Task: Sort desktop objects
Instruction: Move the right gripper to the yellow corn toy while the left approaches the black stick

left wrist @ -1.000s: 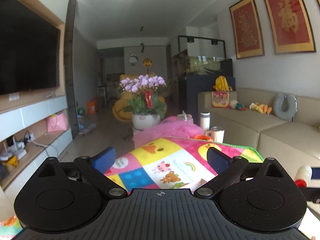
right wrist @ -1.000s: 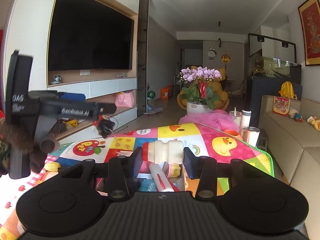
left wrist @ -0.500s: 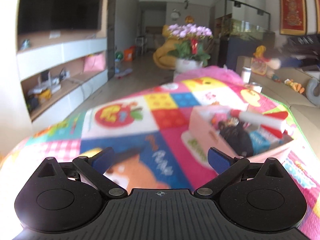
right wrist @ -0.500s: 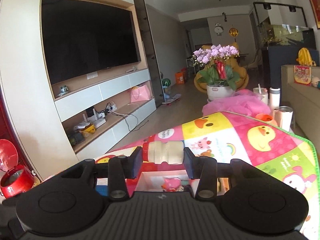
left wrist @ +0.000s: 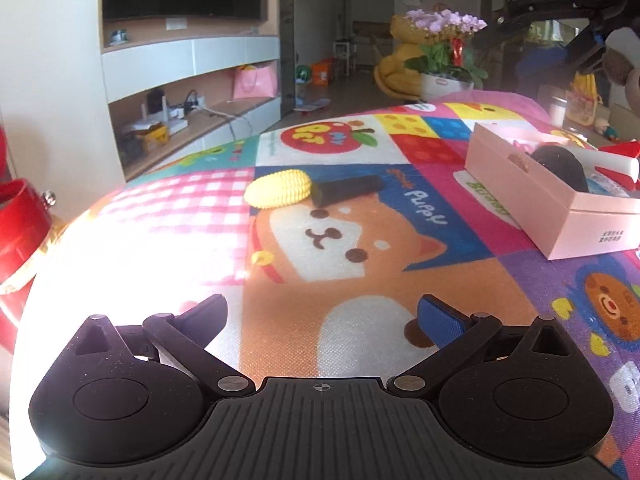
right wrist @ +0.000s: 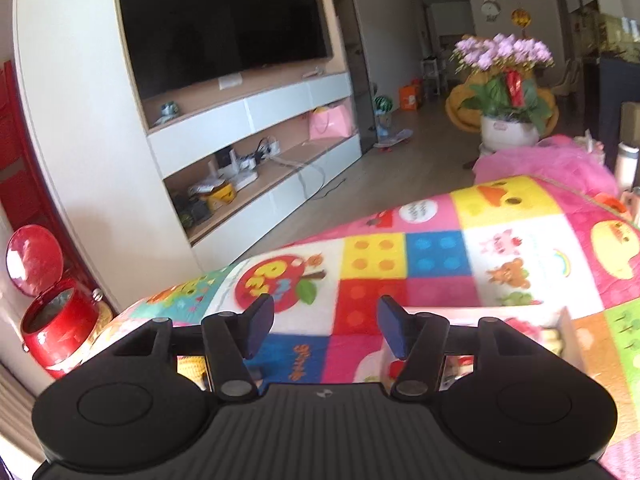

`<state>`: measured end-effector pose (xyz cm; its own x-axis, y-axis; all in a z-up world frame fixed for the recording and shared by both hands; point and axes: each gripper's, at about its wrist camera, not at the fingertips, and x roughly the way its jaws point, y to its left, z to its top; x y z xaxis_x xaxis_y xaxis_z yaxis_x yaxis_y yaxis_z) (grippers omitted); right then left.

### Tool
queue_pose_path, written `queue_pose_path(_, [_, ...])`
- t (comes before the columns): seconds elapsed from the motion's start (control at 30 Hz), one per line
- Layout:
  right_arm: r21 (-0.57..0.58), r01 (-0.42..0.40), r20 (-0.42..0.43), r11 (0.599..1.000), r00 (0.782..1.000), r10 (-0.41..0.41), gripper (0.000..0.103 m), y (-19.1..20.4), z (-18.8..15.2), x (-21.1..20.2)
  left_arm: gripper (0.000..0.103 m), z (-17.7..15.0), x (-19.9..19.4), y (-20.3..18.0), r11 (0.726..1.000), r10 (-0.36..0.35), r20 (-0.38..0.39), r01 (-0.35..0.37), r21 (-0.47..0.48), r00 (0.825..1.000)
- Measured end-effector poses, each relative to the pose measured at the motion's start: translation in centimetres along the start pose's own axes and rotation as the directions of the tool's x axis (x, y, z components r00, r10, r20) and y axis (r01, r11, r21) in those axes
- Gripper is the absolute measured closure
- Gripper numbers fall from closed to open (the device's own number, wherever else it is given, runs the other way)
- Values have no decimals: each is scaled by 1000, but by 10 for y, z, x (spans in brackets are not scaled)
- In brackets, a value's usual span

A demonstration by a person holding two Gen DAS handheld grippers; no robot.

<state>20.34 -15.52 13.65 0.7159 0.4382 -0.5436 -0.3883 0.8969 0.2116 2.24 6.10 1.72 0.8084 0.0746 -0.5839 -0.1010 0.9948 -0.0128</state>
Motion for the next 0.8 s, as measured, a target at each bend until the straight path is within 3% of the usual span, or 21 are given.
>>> queue_pose_path(0.13, [-33,-75,-149,997,986,69,42,41,-20,54,0,-1,1,5,999,5,-11,-5,-38,1000])
queue_pose_path(0.2, [-58,-109,-237,992,967,92,38,62,-29,86,0,-1,2,6,999,1,-21,-2,-45,1000])
queue_pose_path(0.33, [-164,-78,-311,983,950,24,18,97,-50,136,0,-1,6,12,996,5,-48,-9,-90,999])
queue_pose_path(0.47, [-228,-51,-346,972,938,-32,15,107,-59,171,0,-2,6,15,994,5,-54,-11,-111,999])
queue_pose_path(0.53, [-210,-54,-365,976,931,-27,17,105,-60,180,0,-2,6,15,994,5,-55,-11,-106,998])
queue_pose_path(0.6, [-214,-76,-375,974,927,-10,29,105,-61,177,0,-2,6,15,994,0,-55,-6,-110,999])
queue_pose_path(0.7, [-259,-87,-384,962,923,-20,29,109,-64,157,0,-2,5,17,993,-7,-51,1,-119,999])
queue_pose_path(0.77, [-258,-130,-449,958,894,0,29,109,-68,141,0,-2,4,17,992,-16,-47,10,-122,999])
queue_pose_path(0.8, [-256,-190,-491,948,870,42,28,110,-70,131,0,-2,4,17,992,-20,-47,14,-123,999])
